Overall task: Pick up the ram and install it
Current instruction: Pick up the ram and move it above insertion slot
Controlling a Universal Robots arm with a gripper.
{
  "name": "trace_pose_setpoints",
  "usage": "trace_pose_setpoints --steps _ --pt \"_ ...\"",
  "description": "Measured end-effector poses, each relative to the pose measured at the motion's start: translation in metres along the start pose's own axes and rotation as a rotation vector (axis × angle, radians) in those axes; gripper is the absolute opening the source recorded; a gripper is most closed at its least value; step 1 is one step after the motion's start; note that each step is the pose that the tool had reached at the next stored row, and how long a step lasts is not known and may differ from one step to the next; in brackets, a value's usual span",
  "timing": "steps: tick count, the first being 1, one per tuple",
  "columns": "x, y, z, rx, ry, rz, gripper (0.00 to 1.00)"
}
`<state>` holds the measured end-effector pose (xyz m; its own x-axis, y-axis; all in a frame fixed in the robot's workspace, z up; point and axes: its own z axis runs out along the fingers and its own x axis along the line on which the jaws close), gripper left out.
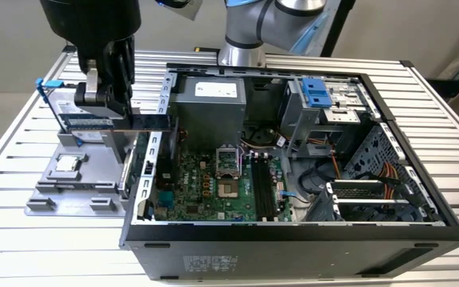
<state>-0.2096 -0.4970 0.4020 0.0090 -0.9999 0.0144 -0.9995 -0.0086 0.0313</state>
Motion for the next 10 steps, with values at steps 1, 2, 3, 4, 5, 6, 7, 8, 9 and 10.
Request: trace_pose_setpoints --steps 1,2,3,4,5,6,7,8,9,10 --pt "0.0000 -0.0007 -0.0001 -0.0002 0.0002 0.000 0.00" --pt "0.0000 -0.0013 -0.0002 -0.0002 0.0003 0.000 0.00" --pt "0.0000 -0.0019 0.0000 0.0001 -0.0002 0.000 0.00" --pt "0.0000 -0.0026 -0.0002 -0.0002 0.0002 0.000 0.00" --pt "0.0000 -0.0032 -0.0003 -0.0002 0.0003 0.000 0.00" --pt "0.0000 -0.0037 -0.0001 0.0000 0.0000 0.000 0.00" --pt "0.0000 -0.0043 -0.0003 -0.0002 0.0002 0.000 0.00" --pt "0.0000 -0.0049 -0.0003 -0.0002 0.0002 0.000 0.00" --pt "0.0001 -0.0055 -0.0002 0.0000 0.0001 0.000 0.00" --pt "0.0000 -0.0060 -0.0003 -0.0002 0.0002 0.000 0.00"
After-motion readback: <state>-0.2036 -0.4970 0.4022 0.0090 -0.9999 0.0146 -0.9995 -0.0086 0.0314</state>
